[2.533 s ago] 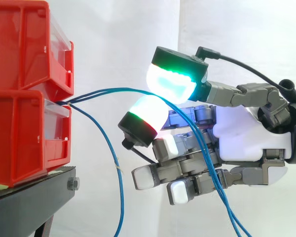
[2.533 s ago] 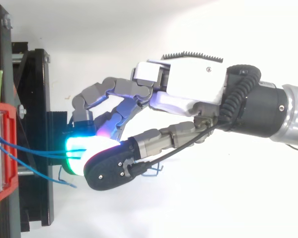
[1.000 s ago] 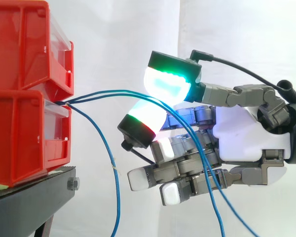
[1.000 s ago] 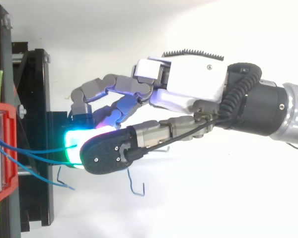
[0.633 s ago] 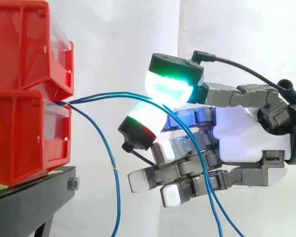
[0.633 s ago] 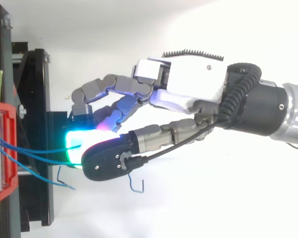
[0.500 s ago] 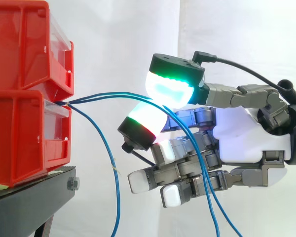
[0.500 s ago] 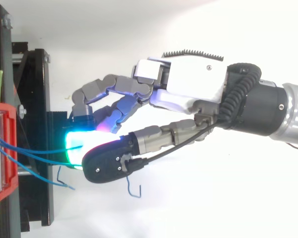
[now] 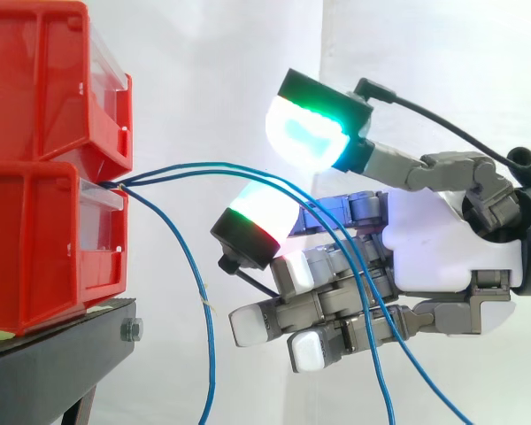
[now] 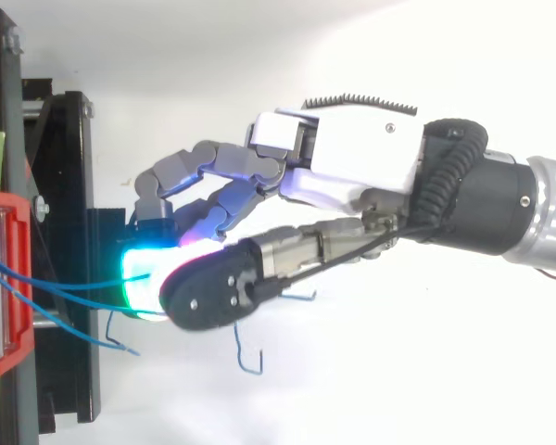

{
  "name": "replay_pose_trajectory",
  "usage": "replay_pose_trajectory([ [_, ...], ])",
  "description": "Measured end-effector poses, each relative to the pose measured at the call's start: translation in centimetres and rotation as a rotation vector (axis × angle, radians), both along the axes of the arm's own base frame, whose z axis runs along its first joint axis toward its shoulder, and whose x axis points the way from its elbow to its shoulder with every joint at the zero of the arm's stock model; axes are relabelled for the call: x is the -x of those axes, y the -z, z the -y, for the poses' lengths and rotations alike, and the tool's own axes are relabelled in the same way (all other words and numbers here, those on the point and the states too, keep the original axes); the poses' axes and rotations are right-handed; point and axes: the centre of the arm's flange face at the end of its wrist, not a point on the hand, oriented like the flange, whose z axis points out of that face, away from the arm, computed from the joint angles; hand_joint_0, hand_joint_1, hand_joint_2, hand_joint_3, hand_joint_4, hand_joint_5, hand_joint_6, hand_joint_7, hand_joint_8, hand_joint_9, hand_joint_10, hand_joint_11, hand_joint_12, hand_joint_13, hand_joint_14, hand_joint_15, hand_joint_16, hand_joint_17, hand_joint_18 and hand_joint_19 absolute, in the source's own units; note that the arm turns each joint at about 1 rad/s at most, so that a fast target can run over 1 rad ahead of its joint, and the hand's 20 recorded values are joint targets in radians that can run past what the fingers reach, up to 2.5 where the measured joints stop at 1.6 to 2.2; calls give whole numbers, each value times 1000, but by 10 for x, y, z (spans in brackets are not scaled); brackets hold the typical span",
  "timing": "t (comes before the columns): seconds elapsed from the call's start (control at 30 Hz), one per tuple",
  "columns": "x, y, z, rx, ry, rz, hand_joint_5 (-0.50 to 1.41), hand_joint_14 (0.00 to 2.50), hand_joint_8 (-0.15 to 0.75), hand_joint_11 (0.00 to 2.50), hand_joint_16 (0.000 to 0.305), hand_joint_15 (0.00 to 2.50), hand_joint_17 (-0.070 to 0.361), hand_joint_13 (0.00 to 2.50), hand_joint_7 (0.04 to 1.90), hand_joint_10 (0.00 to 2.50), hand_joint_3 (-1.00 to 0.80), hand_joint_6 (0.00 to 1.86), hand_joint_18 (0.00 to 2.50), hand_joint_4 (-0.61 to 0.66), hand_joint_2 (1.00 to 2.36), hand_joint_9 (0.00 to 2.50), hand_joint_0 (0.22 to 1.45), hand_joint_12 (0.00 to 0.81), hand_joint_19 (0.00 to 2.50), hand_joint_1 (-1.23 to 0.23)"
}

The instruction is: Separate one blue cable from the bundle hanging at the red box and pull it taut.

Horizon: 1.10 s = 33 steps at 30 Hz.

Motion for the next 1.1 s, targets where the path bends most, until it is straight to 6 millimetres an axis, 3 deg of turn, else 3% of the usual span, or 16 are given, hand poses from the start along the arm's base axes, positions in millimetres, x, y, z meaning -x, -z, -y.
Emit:
replay_pose_trajectory([
  [0.1, 0, 0, 0, 2, 0, 0, -159, 19, 296, 779, 35, 552, 79, 627, 1182, 22, -428, 778, 582, 109, 1006, 961, 630, 255, 753, -406],
  [0.17, 0, 0, 0, 3, 0, 0, -162, 18, 296, 782, 35, 560, 78, 616, 1190, 22, -317, 780, 572, 127, 1014, 931, 615, 255, 743, -547],
  [0.3, 0, 0, 0, 5, 0, -1, -185, 20, 295, 787, 35, 568, 80, 598, 1209, 19, -179, 820, 563, 122, 1021, 911, 600, 257, 740, -698],
  [0.8, 0, 0, 0, 5, 0, -1, -189, 19, 292, 800, 37, 534, 83, 582, 1194, 21, -165, 844, 590, 82, 1020, 891, 640, 272, 667, -757],
  [1.03, 0, 0, -1, 5, 0, -1, -199, 18, 289, 1065, 30, 559, 68, 700, 1125, 21, -192, 855, 644, 78, 1020, 957, 657, 277, 579, -738],
  [1.1, 0, 0, -1, 6, 0, -1, -201, 16, 286, 919, 29, 488, 66, 683, 1111, 22, -208, 855, 651, 78, 1020, 870, 663, 264, 545, -736],
])
